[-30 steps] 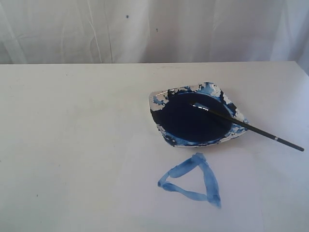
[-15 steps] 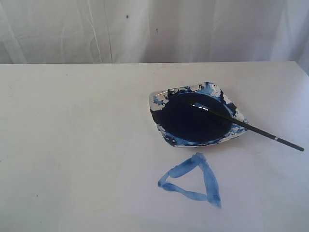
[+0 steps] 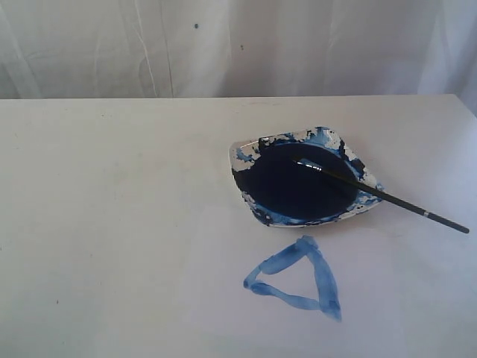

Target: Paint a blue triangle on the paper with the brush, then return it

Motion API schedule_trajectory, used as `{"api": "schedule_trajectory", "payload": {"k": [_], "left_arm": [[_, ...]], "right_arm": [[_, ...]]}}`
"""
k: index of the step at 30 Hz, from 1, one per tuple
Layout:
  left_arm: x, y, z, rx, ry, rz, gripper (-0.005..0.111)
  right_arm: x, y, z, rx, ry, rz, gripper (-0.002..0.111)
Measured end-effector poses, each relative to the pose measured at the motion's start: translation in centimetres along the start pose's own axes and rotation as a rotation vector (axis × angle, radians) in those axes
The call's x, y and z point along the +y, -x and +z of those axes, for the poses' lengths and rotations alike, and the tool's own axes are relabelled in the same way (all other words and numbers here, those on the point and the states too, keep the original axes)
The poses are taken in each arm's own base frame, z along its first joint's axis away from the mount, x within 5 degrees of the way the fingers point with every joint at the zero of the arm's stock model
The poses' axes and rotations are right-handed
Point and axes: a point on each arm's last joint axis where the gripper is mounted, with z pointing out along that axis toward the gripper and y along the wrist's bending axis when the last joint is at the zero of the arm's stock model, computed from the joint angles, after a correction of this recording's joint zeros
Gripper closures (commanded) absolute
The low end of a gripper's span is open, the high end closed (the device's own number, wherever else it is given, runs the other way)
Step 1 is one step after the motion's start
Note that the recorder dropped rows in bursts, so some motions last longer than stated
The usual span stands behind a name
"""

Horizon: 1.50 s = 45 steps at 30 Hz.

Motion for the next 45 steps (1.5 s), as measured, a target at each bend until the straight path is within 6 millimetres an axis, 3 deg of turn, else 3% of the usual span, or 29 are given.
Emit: {"api": "schedule_trajectory", "payload": {"k": [9, 45], "left_arm": [[-0.49, 0.03, -0.04, -0.009, -0.089, 0.036, 0.107], [-0.49, 0.03, -0.04, -0.009, -0.089, 0.036, 0.107]], "right_arm": [[0.0, 0.0, 0.0, 0.0, 0.0, 0.0, 0.108], [-0.16, 0.0, 0.0, -0.001, -0.029, 0.007, 0.108]]}}
